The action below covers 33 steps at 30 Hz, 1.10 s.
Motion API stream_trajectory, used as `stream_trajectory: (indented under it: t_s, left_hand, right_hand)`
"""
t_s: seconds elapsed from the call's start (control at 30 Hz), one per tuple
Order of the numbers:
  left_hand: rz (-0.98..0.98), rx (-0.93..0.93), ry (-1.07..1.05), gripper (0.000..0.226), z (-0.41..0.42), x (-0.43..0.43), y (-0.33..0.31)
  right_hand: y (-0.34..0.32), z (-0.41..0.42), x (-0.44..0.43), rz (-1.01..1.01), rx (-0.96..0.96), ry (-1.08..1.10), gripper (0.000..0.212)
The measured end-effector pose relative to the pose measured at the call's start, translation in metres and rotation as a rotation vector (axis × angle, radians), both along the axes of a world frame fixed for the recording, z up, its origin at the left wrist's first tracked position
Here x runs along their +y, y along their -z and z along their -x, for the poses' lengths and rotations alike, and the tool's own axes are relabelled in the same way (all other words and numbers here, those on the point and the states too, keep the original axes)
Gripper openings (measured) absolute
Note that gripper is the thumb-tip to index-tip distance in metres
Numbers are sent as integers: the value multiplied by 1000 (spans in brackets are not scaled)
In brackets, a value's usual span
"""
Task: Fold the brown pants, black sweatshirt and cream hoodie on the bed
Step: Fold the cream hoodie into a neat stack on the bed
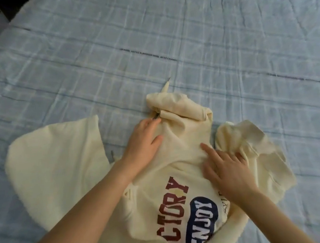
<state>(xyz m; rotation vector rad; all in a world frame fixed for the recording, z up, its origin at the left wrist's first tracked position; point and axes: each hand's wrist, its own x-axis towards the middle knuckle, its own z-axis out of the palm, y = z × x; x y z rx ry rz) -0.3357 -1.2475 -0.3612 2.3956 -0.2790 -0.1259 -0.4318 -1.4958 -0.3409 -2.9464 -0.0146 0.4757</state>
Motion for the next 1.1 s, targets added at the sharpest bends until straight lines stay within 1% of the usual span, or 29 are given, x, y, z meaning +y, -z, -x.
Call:
stream_trajectory:
  t_s: [0.07, 0.1, 0.13, 0.17, 0.23, 0.27, 0.3, 0.33, 0.37, 0.4, 0.5, 0.57, 0.7, 0.77, 0.8, 0.83, 0.87, 0.9, 0.93, 0.97, 1.0, 1.03, 1.1]
  left_hand:
    - [136, 9, -124, 65, -10, -4, 5]
    - [222, 24, -203, 73, -18, -7, 8]
    - [307, 33, -271, 82, -26, -10, 11]
    - [388, 49, -311, 89, -35, -13, 12]
    - [498, 154, -289, 96, -53, -22, 14]
    - [483, 218, -230, 94, -61, -27, 16]
    - [406, 247, -173, 90, -66, -32, 18]
    - [297, 236, -147, 84, -69, -37, 19]
    - [219, 200, -157, 77, -71, -43, 20]
    - [202, 164, -184, 69, -71, -47, 19]
    - [301, 114, -240, 47, -87, -55, 1]
    - [345, 32, -262, 41, -115, -57, -25]
    - [392, -229, -347, 45, -184, -65, -91]
    - [387, -336, -321, 55, -206, -70, -115]
    - [380, -338, -290, 64, -212, -72, -122]
    - [360, -295, -266, 73, -215, -73, -124]
    - [292, -235, -251, 80, -213, -74, -119]
    - [158, -187, -241, 83, -205, -75, -107]
    - [-7, -152, -211, 82, -189, -77, -90]
    - [-148, -125, -149, 76, -168, -78, -69]
    - [-243, -89, -77, 69, -142, -79, -46]
    - [-306, -39, -17, 63, -116, -78, -22]
    - [-415, 40, 59, 62, -75, -68, 22]
  right_hand:
    - [-10, -26, -2, -195, -152, 99, 60]
    - [-11, -44, -3, -251, -239, 127, 61]
    - [-10, -63, -3, -269, -286, 133, 65]
    - [-10, -83, -2, -272, -267, 120, 72]
    - [-9, -116, 3, -236, -86, 68, 83]
    - [-4, -126, 5, -169, 6, 15, 85]
    - [2, -131, 7, -91, 59, -52, 84]
    - [7, -132, 9, -33, 67, -111, 80]
    - [8, -133, 9, -30, 40, -139, 74]
    - [6, -133, 7, -79, 8, -135, 68]
    - [-18, -147, -1, -230, -141, -123, 52]
    - [-44, -176, -1, -311, -298, -98, 51]
    - [-103, -252, 3, -500, -505, 31, 53]
    - [-120, -280, 2, -562, -622, 76, 54]
    - [-123, -288, 2, -557, -651, 79, 58]
    - [-123, -292, 2, -547, -632, 75, 65]
    - [-119, -292, 3, -530, -566, 65, 74]
    - [-109, -287, 5, -489, -473, 57, 82]
    - [-94, -277, 7, -412, -381, 53, 85]
    - [-74, -260, 10, -316, -309, 41, 81]
    - [-51, -238, 14, -239, -261, 7, 73]
    - [-26, -211, 18, -194, -227, -38, 66]
    - [17, -159, 19, -147, -138, -74, 60]
